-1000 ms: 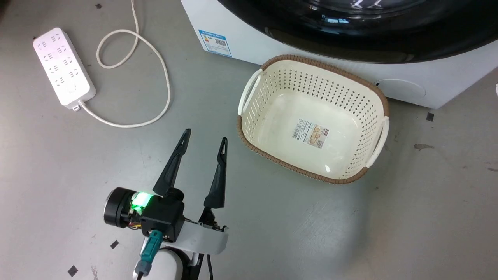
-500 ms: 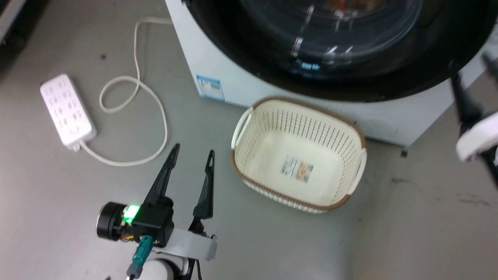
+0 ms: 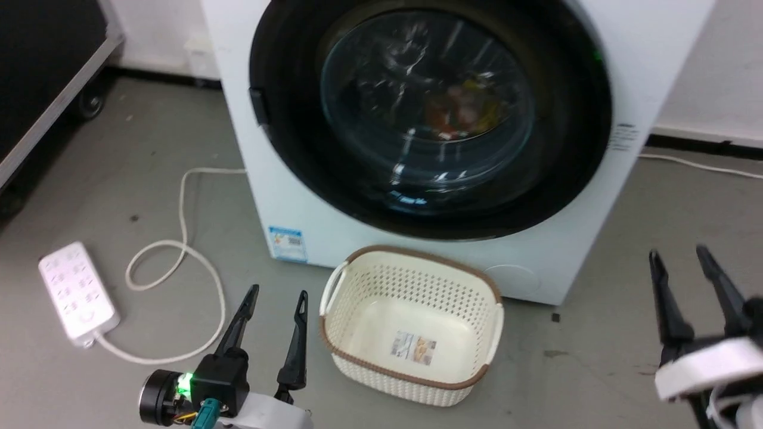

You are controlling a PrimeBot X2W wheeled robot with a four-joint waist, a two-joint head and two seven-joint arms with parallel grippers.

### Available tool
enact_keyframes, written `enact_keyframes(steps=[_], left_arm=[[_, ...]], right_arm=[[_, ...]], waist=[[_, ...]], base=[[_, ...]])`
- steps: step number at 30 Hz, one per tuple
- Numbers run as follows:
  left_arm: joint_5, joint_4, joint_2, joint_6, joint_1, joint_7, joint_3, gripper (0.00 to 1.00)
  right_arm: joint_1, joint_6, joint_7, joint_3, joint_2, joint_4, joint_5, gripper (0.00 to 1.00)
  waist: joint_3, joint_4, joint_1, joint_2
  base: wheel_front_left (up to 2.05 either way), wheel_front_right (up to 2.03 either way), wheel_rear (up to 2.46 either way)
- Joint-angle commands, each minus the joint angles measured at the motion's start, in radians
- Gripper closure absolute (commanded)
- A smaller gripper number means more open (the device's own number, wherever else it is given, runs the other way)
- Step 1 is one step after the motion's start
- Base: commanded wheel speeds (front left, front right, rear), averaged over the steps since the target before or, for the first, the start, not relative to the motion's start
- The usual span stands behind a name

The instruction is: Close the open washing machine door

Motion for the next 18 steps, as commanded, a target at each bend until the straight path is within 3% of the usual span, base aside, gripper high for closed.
enact_keyframes(steps=[1, 8, 18], left_arm=[[-0.003, 0.006, 0.005, -0.004, 0.009, -0.004, 0.000, 0.00], [-0.025, 0.033, 0.002, -0.019, 0.030, -0.004, 0.009, 0.00], [-0.029, 0.080, 0.001, -0.031, 0.043, -0.004, -0.008, 0.00]], right_arm=[[0.045, -0.001, -0.004, -0.015, 0.029, -0.035, -0.029, 0.00], [0.216, -0.001, -0.004, -0.087, 0.159, -0.191, -0.140, 0.00], [0.282, -0.001, -0.004, -0.086, 0.196, -0.233, -0.180, 0.00]], waist=[[-0.031, -0.030, 0.0004, 0.0000], [-0.051, -0.043, 0.0004, 0.0000], [-0.054, -0.038, 0.0004, 0.0000]], base=[[0.00, 0.00, 0.00], [0.00, 0.00, 0.00], [0.00, 0.00, 0.00]])
